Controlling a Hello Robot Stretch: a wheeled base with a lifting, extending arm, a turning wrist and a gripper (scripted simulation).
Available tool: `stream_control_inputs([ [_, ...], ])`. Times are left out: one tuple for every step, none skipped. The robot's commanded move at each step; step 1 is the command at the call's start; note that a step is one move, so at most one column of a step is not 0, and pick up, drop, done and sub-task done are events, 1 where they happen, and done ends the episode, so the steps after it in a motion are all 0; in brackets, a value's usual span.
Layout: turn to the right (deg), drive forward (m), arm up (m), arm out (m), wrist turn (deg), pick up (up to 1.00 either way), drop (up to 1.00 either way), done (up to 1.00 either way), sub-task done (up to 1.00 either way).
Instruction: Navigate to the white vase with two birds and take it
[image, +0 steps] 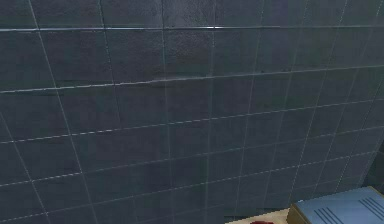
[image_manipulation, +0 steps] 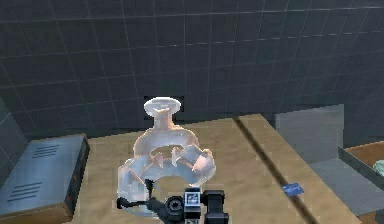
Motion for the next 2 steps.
stream_control_inputs([
  [0.0, 0.00, 0.10, 0.00, 0.0, 0.00, 0.00, 0.00, 0.00],
  [0.0, 0.00, 0.00, 0.00, 0.0, 0.00, 0.00, 1.00, 0.00],
])
